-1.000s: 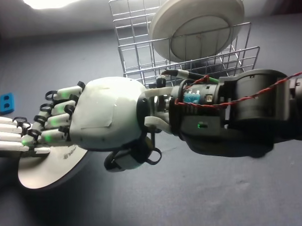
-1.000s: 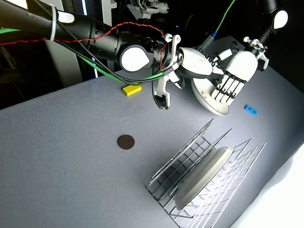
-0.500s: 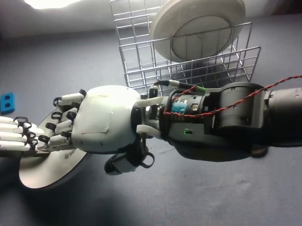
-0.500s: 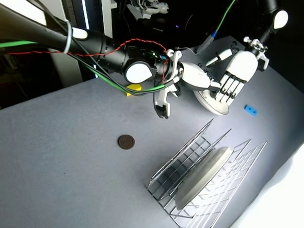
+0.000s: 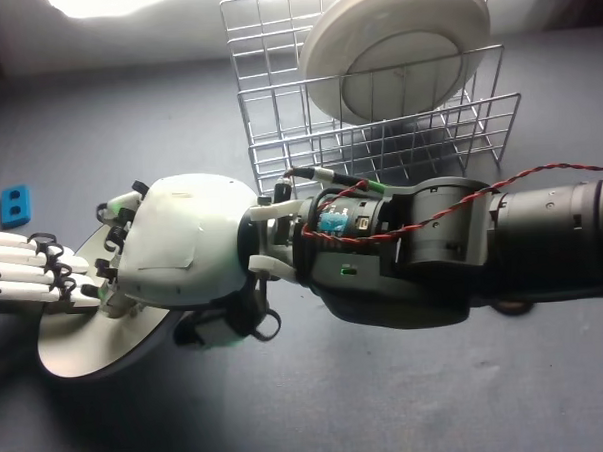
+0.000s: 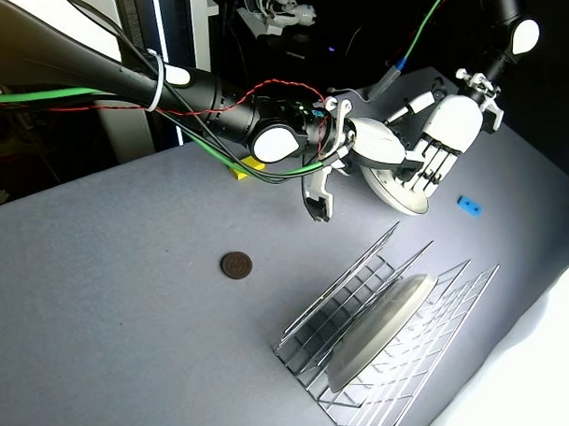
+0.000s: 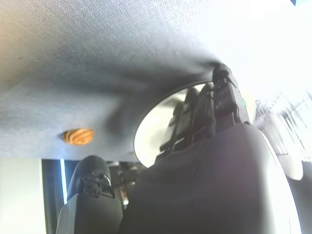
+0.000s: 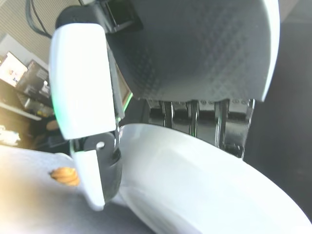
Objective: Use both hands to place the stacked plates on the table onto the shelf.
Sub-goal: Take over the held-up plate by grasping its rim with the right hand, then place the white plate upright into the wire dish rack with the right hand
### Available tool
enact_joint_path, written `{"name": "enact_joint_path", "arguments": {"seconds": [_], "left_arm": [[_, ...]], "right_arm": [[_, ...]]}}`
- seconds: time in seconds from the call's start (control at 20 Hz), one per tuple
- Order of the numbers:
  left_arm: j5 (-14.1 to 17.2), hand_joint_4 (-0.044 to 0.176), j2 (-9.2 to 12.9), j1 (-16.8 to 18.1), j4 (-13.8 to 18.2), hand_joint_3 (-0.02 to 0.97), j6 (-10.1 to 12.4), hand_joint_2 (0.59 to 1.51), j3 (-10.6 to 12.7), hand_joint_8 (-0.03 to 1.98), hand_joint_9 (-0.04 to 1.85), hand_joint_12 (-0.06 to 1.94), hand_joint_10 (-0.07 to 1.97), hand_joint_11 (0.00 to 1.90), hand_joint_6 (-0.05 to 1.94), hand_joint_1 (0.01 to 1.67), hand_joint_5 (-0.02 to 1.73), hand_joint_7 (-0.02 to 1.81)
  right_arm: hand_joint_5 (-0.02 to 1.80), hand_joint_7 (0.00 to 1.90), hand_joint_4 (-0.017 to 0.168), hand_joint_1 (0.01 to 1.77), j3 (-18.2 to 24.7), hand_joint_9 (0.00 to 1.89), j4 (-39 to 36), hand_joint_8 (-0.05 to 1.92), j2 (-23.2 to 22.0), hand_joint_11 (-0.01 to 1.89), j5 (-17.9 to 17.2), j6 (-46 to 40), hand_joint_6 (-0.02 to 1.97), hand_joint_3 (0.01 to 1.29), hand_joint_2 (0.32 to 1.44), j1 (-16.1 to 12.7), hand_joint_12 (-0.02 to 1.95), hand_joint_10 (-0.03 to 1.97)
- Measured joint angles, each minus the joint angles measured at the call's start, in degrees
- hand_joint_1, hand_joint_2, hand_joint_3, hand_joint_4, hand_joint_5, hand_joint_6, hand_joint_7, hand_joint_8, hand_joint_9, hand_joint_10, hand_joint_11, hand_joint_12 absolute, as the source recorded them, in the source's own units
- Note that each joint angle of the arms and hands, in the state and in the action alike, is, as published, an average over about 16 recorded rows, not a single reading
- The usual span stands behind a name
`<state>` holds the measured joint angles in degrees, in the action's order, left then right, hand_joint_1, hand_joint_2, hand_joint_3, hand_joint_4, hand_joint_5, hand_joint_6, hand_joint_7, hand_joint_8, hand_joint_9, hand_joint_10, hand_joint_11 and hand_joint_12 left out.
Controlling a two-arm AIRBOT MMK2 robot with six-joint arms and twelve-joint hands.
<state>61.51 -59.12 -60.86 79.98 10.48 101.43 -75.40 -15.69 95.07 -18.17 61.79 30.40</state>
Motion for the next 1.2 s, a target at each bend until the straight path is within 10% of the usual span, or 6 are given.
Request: {"name": "enact_joint_path", "arguments": {"seconds": [0.65, 1.2], "left_arm": [[-0.05, -0.009, -0.23, 3.29, 2.68, 0.014, 0.49, 1.108, 0.61, 0.0, -0.02, 0.02, -0.05, 0.02, -0.04, 0.02, -0.01, 0.0], [-1.02, -0.002, 0.35, 13.36, 6.98, 0.014, 1.14, 1.106, 1.05, 0.01, 0.0, 0.01, -0.01, 0.02, 0.0, 0.02, 0.0, 0.02]], "right_arm": [[0.84, 0.96, -0.007, 1.14, -2.42, 1.15, -0.33, 0.54, 1.43, 0.85, -4.31, 0.19, 0.67, 0.01, 1.0, 0.59, 1.08, 0.08], [0.9, 1.04, -0.005, 1.17, -2.39, 1.16, -0.1, 0.57, 1.3, 0.97, -5.43, 0.2, 0.72, 0.01, 0.96, 0.65, 1.07, 0.5]]}}
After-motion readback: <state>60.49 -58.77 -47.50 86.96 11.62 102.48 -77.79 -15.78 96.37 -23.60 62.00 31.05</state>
